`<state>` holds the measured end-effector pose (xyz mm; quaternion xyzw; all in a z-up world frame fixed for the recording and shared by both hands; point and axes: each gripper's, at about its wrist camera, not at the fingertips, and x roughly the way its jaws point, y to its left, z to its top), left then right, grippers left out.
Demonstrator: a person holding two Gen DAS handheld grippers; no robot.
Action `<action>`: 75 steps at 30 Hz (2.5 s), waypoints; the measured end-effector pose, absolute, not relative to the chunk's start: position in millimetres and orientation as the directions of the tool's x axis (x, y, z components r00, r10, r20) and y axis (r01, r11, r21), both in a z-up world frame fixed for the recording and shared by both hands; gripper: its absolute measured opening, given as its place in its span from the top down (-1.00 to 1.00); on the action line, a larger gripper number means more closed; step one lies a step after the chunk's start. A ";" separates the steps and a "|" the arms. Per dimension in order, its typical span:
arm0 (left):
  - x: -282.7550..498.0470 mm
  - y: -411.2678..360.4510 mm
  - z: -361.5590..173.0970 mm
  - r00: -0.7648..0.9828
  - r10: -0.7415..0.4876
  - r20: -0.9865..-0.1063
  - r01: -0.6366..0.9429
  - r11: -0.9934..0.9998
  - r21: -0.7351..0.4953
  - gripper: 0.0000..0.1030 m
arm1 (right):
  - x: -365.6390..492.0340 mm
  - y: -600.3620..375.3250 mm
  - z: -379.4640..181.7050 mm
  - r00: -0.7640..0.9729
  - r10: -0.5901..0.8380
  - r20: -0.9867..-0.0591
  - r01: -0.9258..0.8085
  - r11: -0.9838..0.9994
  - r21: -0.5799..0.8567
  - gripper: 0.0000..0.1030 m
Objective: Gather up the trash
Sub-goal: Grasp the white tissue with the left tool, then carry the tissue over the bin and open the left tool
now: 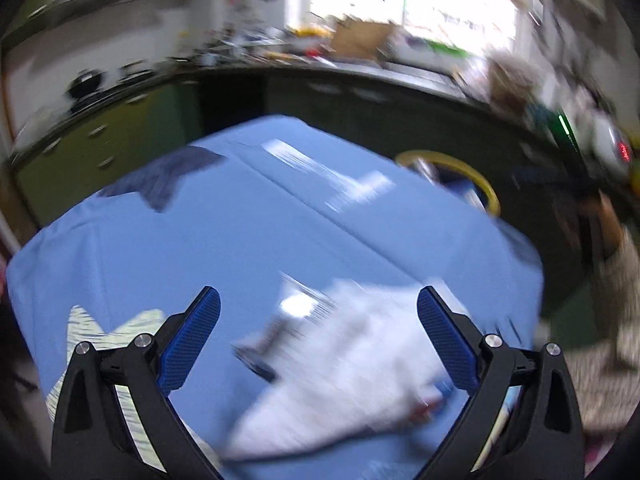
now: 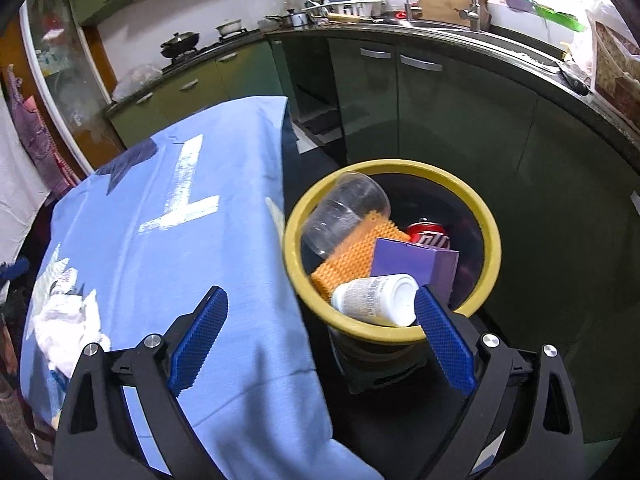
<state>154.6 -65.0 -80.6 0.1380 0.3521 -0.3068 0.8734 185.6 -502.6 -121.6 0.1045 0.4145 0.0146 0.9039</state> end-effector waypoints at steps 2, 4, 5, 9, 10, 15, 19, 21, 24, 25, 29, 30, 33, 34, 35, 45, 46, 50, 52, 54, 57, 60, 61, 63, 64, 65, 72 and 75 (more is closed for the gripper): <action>144.7 -76.3 -86.3 0.538 -0.424 -0.729 0.667 0.743 0.060 -0.83 | 183.6 -501.5 -119.3 0.661 0.123 -0.740 0.053 0.976 0.209 -0.81; 137.4 -84.2 -91.1 0.508 -0.419 -0.753 0.693 0.718 0.068 -0.80 | 181.1 -501.6 -117.4 0.664 0.131 -0.736 0.048 0.975 0.217 -0.81; 136.0 -85.7 -94.2 0.487 -0.422 -0.765 0.704 0.707 0.059 -0.77 | 180.4 -502.1 -116.6 0.666 0.135 -0.734 0.045 0.974 0.220 -0.81; 140.6 -93.1 -106.9 0.373 -0.450 -0.812 0.733 0.680 -0.040 -0.41 | 178.5 -503.5 -116.6 0.669 0.144 -0.729 0.044 0.972 0.233 -0.82; 142.7 -94.7 -110.0 0.367 -0.439 -0.820 0.727 0.686 -0.042 -0.33 | 178.5 -503.6 -117.0 0.669 0.146 -0.729 0.045 0.971 0.235 -0.82; 155.1 -97.1 -123.7 0.351 -0.406 -0.844 0.708 0.705 -0.044 -0.28 | 180.0 -501.3 -119.8 0.662 0.162 -0.732 0.035 0.969 0.246 -0.82; 157.6 -100.8 -134.1 0.319 -0.385 -0.866 0.708 0.705 -0.053 0.29 | 181.8 -497.1 -121.2 0.660 0.174 -0.731 0.025 0.967 0.253 -0.82; 158.3 -102.7 -137.7 0.319 -0.372 -0.872 0.704 0.709 -0.044 0.57 | 182.5 -495.3 -121.9 0.658 0.180 -0.731 0.020 0.967 0.255 -0.82; 159.9 -98.8 -133.3 0.330 -0.387 -0.861 0.690 0.722 -0.060 0.89 | 182.7 -493.6 -122.3 0.657 0.184 -0.731 0.014 0.967 0.256 -0.82; 159.9 -96.5 -129.0 0.334 -0.402 -0.852 0.685 0.724 -0.073 0.90 | 182.4 -493.4 -121.8 0.658 0.185 -0.730 0.013 0.967 0.256 -0.82; 153.8 -92.4 -107.8 0.365 -0.440 -0.820 0.682 0.726 -0.087 0.92 | 179.8 -495.4 -118.5 0.666 0.185 -0.723 0.012 0.966 0.258 -0.82; 152.5 -90.9 -101.7 0.369 -0.453 -0.811 0.682 0.725 -0.094 0.92 | 179.0 -495.9 -118.1 0.667 0.184 -0.722 0.013 0.966 0.259 -0.82; 148.3 -87.8 -79.2 0.397 -0.482 -0.781 0.680 0.726 -0.103 0.92 | 177.1 -496.9 -116.3 0.672 0.186 -0.717 0.014 0.965 0.263 -0.82; 146.8 -87.8 -69.1 0.405 -0.492 -0.771 0.682 0.724 -0.104 0.92 | 176.8 -497.3 -115.9 0.673 0.187 -0.715 0.014 0.964 0.264 -0.82; 146.2 -88.5 -63.1 0.411 -0.497 -0.764 0.681 0.724 -0.105 0.92 | 176.6 -497.8 -115.8 0.674 0.188 -0.714 0.013 0.964 0.266 -0.82; 170.5 -138.2 16.1 0.453 -0.590 -0.668 0.709 0.692 -0.131 0.92 | 165.9 -510.8 -103.0 0.703 0.195 -0.684 0.015 0.957 0.288 -0.82; 173.4 -145.4 21.7 0.452 -0.598 -0.662 0.716 0.686 -0.130 0.92 | 163.8 -512.3 -101.0 0.704 0.200 -0.681 0.007 0.958 0.288 -0.82; 191.1 -196.3 43.8 0.416 -0.652 -0.634 0.767 0.626 -0.140 0.92 | 153.0 -517.7 -93.5 0.709 0.206 -0.674 -0.023 0.963 0.270 -0.82; 199.9 -223.8 50.3 0.379 -0.684 -0.623 0.789 0.591 -0.168 0.92 | 148.4 -521.8 -91.1 0.712 0.198 -0.674 -0.023 0.966 0.259 -0.82; 210.6 -260.6 53.2 0.327 -0.716 -0.616 0.815 0.545 -0.200 0.92 | 142.4 -529.2 -88.4 0.718 0.190 -0.669 -0.018 0.967 0.255 -0.82; 222.5 -317.2 47.5 0.285 -0.735 -0.615 0.835 0.505 -0.217 0.92 | 133.8 -542.9 -83.7 0.734 0.183 -0.654 0.000 0.963 0.269 -0.82; 239.0 -368.4 25.3 0.249 -0.738 -0.627 0.836 0.491 -0.245 0.92 | 122.6 -560.5 -79.4 0.751 0.165 -0.639 0.031 0.958 0.284 -0.82; 244.2 -380.1 17.4 0.246 -0.732 -0.635 0.831 0.497 -0.251 0.92 | 118.5 -566.7 -77.9 0.757 0.160 -0.633 0.040 0.956 0.290 -0.83; 258.2 -409.2 -7.6 0.244 -0.712 -0.658 0.815 0.518 -0.259 0.92 | 111.1 -577.5 -75.2 0.770 0.150 -0.620 0.059 0.951 0.303 -0.85; 261.7 -417.7 -16.4 0.247 -0.703 -0.667 0.809 0.529 -0.258 0.92 | 107.7 -582.7 -73.7 0.778 0.144 -0.612 0.067 0.949 0.309 -0.87; 267.0 -426.6 -27.9 0.249 -0.690 -0.679 0.799 0.543 -0.259 0.92 | 104.5 -587.6 -72.0 0.785 0.141 -0.603 0.073 0.946 0.316 -0.88; 295.9 -465.8 -94.8 0.251 -0.588 -0.769 0.747 0.622 -0.232 0.56 | 96.8 -597.2 -69.3 0.795 0.157 -0.586 0.070 0.936 0.346 -0.89; 297.8 -465.2 -107.6 0.222 -0.562 -0.797 0.741 0.628 -0.236 -0.05 | 96.4 -596.1 -69.0 0.795 0.161 -0.584 0.067 0.935 0.349 -0.89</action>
